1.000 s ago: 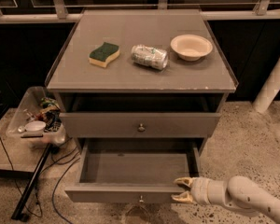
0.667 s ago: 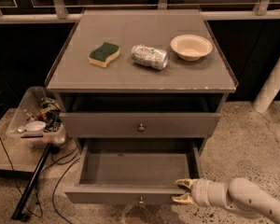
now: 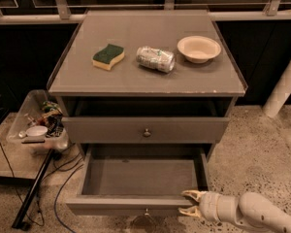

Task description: Open middle drawer

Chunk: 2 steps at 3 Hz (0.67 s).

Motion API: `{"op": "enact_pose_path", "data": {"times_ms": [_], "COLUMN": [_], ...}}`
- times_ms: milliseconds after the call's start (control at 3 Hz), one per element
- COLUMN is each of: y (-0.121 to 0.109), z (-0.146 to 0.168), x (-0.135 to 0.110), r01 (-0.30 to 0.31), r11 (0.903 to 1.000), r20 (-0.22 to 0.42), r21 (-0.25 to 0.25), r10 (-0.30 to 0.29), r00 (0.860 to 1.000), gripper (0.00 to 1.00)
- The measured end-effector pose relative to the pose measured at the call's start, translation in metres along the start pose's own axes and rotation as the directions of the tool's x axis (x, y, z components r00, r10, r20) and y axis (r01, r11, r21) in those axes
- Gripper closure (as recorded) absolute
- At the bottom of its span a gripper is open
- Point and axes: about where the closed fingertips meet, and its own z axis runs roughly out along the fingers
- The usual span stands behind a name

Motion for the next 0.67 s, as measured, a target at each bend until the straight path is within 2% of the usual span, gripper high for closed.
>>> {"op": "enact_pose_path", "data": {"times_ms": [333,667], "y": [0.0133,0.0133], "z": [-0.006,-0.0075], "x": [0.0058,0.0029], "r01": [-0.019,-0.019], "r11": [0.9998,0.9998], "r20": [-0.002,0.0], "r21": [0.005,0.006], "r10": [0.019,0.019], "r00": [1.0,1.0], "gripper": [1.0,1.0]}}
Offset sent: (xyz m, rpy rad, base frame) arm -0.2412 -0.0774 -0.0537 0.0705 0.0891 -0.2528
